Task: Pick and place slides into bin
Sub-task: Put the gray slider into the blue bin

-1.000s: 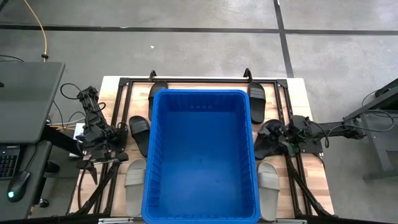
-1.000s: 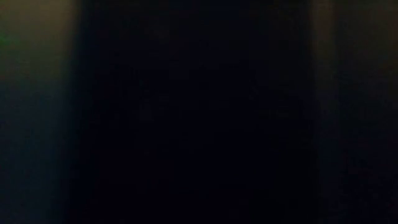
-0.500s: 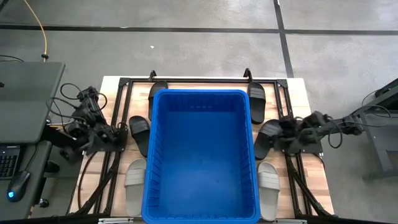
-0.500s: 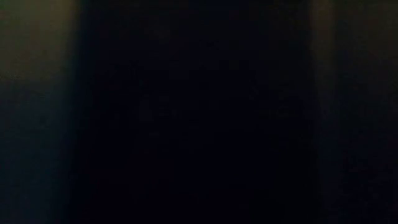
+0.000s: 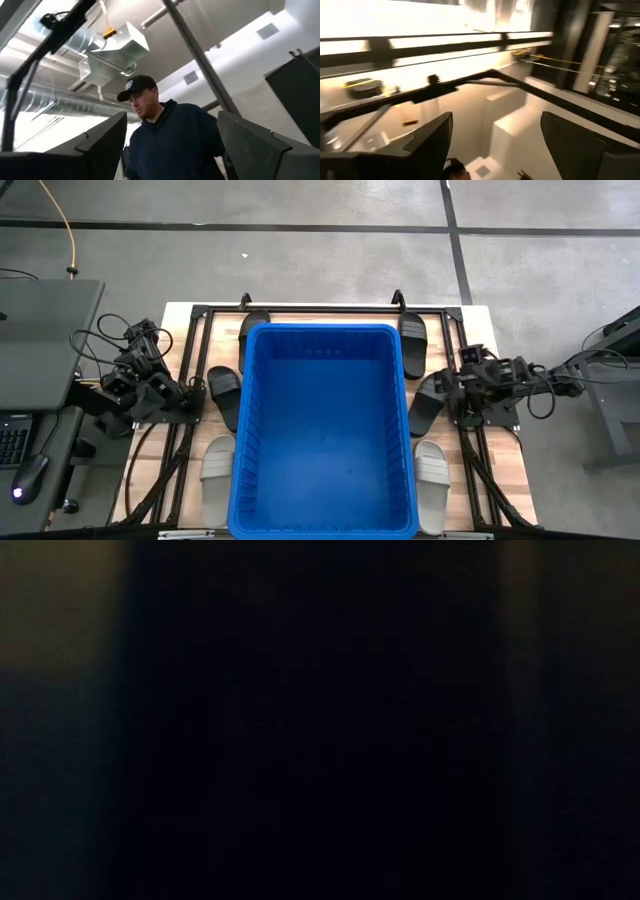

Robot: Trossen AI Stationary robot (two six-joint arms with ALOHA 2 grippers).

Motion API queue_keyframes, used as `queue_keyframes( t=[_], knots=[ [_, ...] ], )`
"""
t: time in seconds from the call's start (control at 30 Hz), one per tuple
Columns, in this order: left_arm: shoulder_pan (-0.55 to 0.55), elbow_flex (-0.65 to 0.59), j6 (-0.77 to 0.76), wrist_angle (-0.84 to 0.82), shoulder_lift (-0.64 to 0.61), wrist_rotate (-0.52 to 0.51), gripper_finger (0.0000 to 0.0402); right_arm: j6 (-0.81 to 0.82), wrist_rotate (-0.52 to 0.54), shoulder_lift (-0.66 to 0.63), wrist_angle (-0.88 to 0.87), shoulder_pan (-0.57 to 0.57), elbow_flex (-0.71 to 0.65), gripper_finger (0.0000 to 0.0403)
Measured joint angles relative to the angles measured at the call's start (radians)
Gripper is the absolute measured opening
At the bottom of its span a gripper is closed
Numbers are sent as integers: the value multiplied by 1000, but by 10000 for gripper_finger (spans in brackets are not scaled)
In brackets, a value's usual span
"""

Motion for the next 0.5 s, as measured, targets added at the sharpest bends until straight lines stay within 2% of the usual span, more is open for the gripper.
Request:
queue_keyframes(
  t=[0.1, 0.17, 0.23, 0.37, 0.5],
  knots=[
    [0, 0, 3, -7, 0, -5, 298, -46, -68, 0, 18, 0, 31, 291],
    [0, 0, 6, -22, 0, -6, 298, -84, -149, -1, -53, 0, 75, 291],
    [0, 0, 6, -36, 0, -9, 298, -113, -210, 0, -226, 0, 135, 291],
    [0, 0, 6, -36, 0, -25, 298, -170, -243, 7, -672, -1, 321, 291],
    [0, 0, 7, -38, 0, -45, 298, -288, -183, 13, -1178, 0, 515, 291]
  ],
)
